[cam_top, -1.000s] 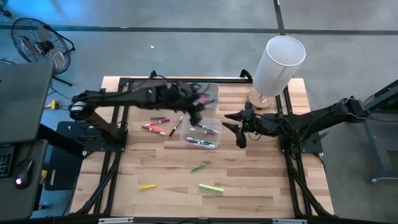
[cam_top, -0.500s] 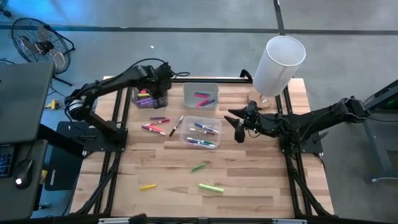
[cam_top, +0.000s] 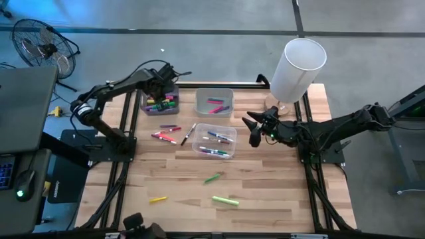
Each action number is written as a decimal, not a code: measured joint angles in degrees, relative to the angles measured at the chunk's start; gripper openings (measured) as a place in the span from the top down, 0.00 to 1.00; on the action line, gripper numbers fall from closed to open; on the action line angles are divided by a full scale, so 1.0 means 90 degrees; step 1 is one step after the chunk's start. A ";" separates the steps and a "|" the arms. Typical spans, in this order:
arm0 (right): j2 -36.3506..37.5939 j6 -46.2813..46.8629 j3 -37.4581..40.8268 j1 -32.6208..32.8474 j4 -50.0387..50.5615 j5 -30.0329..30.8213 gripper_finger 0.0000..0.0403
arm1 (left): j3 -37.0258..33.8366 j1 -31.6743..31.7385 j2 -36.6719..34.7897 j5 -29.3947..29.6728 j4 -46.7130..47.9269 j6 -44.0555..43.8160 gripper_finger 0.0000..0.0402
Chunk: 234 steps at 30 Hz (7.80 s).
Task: Pick & Place Markers
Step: Put the purple marker into the white bin, then put the yellow pen into the gray bin
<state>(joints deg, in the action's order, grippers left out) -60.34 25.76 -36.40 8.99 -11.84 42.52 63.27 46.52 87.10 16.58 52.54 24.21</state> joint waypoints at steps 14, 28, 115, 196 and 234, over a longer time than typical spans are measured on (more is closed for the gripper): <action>-0.0002 -0.0016 0.0005 0.0000 0.0006 -0.0587 0.59 | 0.0781 -0.1064 -0.1343 -0.1947 0.0432 -0.2148 0.83; -0.0005 -0.0214 0.0010 0.0000 0.0443 -0.1713 0.59 | 0.0096 -0.3711 -0.2238 -0.1438 0.0692 -0.4413 0.90; -0.0005 0.0593 0.0007 0.0005 0.1030 -0.1265 0.58 | -0.3787 -0.4551 -0.1545 -0.1933 -0.2164 -0.1855 0.94; -0.0002 0.0809 0.0031 0.0005 0.1739 -0.2373 0.58 | 0.2377 -0.5473 0.0797 -0.1230 0.0053 -0.3825 0.77; -0.3076 0.5043 -0.2220 0.2681 0.5280 -0.2167 1.00 | -0.0790 -1.0067 -0.1576 -0.0350 0.0576 -0.9906 0.77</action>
<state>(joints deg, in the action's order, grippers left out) -88.02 71.14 -56.38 33.12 35.68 23.01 56.16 -44.08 72.91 13.43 57.72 -64.94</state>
